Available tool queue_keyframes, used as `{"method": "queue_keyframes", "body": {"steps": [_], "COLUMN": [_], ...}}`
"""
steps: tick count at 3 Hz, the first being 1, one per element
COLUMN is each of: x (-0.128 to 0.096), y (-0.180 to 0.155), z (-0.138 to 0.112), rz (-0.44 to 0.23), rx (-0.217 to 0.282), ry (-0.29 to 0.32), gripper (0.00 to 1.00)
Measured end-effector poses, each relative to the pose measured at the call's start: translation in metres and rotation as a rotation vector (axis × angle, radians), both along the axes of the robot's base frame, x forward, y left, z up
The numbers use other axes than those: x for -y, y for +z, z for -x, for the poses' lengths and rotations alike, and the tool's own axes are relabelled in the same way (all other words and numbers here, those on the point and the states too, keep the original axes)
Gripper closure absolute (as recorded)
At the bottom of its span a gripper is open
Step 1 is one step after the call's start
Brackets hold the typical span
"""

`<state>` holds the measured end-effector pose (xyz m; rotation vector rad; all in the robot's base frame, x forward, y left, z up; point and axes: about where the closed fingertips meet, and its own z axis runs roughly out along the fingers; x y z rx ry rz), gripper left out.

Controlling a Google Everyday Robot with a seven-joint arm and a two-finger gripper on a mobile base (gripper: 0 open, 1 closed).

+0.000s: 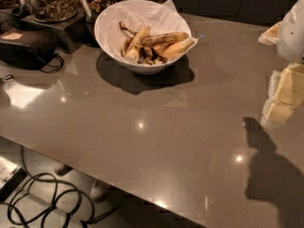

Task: Pick banana from white bowl

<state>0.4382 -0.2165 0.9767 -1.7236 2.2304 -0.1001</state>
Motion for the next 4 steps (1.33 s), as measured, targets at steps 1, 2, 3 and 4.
{"method": "queue_keyframes", "body": {"steps": [1,2,3,4], "x": [0.0,-0.007,-0.039,-0.047], "y": [0.0,0.01,0.019,0.025], "z": [0.0,-0.016,-0.088,-0.095], "rz": [0.0,-0.035,-0.014,-0.031], "rx": [0.0,-0.001,-0.049,-0.013], "ry": [0.0,-0.016,-0.013,-0.002], "gripper": [0.0,0.0,0.0,0.0]}}
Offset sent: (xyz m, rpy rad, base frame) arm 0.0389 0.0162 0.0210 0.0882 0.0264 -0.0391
